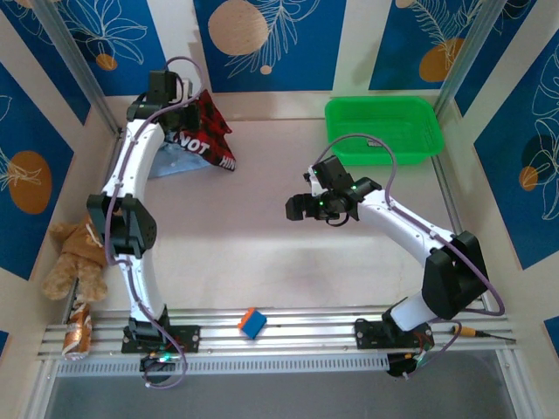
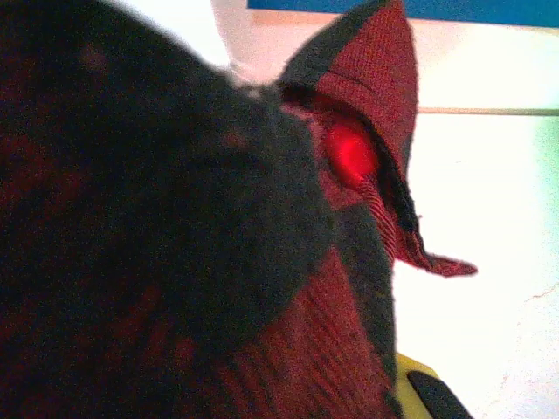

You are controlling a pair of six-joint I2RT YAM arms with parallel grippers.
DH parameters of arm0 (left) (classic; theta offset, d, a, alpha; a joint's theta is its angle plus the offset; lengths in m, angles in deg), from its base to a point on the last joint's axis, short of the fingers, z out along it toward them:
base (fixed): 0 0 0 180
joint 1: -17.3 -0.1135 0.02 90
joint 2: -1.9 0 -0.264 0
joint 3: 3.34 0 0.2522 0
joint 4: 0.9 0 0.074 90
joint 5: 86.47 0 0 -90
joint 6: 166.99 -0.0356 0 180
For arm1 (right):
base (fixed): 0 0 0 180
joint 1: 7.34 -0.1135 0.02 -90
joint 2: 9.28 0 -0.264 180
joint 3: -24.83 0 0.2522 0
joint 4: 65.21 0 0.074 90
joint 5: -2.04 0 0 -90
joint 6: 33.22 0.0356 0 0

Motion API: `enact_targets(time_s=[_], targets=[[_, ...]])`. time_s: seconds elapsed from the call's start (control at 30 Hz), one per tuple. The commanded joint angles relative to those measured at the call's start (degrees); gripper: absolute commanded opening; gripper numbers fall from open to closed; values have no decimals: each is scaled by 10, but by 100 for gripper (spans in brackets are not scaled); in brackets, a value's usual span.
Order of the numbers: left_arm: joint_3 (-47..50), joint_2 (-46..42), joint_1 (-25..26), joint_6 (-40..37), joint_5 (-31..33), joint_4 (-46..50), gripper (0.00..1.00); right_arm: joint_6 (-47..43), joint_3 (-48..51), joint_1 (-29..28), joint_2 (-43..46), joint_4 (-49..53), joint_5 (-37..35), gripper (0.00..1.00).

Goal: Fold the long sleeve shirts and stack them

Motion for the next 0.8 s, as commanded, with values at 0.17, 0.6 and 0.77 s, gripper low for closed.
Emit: enact_targets(time_s=[0.17, 0.6, 0.77], targets=[[-142, 47, -10, -5, -29, 35, 0, -3, 14, 2, -4, -4, 12, 84], [-185, 87, -68, -35, -48, 58, 0, -6, 21, 8, -4, 1, 16, 84], [-141, 103, -91, -71, -15, 49, 0, -2, 19, 7, -9, 4, 20, 83]])
